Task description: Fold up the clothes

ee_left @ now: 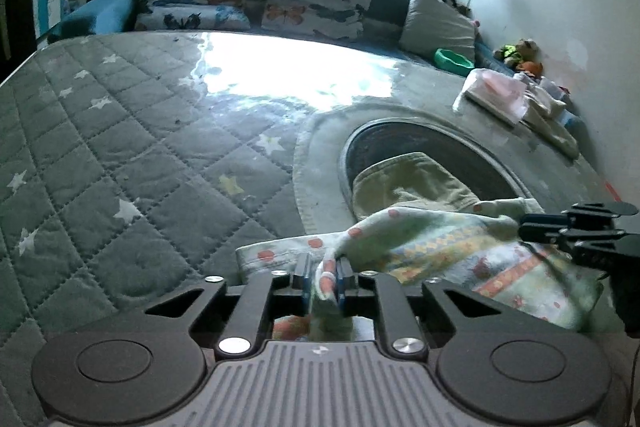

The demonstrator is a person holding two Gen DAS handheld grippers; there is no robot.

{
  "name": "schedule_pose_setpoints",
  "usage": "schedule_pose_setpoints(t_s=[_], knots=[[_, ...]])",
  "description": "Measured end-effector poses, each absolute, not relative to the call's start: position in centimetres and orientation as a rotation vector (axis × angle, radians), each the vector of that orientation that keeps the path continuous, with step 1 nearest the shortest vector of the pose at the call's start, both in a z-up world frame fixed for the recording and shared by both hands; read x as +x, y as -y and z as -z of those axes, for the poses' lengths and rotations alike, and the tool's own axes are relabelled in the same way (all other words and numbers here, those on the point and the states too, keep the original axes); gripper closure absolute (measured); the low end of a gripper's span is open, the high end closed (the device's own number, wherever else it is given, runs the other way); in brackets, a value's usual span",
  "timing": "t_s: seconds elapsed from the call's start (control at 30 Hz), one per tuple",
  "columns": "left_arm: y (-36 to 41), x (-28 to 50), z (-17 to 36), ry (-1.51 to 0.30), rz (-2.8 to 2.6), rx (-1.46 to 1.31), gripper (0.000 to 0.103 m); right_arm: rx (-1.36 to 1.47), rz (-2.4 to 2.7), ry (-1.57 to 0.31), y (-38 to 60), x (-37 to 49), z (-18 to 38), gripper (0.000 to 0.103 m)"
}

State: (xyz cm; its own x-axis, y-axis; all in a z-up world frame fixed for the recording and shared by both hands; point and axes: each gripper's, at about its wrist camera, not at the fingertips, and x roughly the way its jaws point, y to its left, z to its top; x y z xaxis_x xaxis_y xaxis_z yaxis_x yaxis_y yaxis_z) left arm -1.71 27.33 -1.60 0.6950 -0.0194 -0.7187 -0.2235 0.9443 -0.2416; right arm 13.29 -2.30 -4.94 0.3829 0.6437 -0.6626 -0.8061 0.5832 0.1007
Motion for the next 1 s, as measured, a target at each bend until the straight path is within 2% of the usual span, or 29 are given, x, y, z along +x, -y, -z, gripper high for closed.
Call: schedule_pose_setpoints(t_s=[0.17,0.3,0.53,0.73,1.0], knots=[[-27.0,-1.3,1.5,-0.805,-0.127,-0.308,0.084,-0.252,-0.966,-0.686,0.5,13.8,3.9,0.083],[-27.4,-1.3,1.5,-0.806,-0.142,-0.321,0.075,-0.268,-0.978,-0.693,-1.6,14.5,4.7,0.083],[-28.1,-1.2,1.5,-0.806,-0.151,-0.362,0.07,-0.298,-0.91,-0.71,-2.5,15.4,5.8,0.081],[-29.4,-1.5,0.8,-0.799,-0.229,-0.359,0.059,-0.324,-0.88,-0.698,-2.3,15.6,5.6,0.079],[-27.9,-2.4,-1.5,-0.723,-0.252,-0.306,0.061,-0.292,-0.966,-0.656,-3.0,13.7,3.7,0.079]])
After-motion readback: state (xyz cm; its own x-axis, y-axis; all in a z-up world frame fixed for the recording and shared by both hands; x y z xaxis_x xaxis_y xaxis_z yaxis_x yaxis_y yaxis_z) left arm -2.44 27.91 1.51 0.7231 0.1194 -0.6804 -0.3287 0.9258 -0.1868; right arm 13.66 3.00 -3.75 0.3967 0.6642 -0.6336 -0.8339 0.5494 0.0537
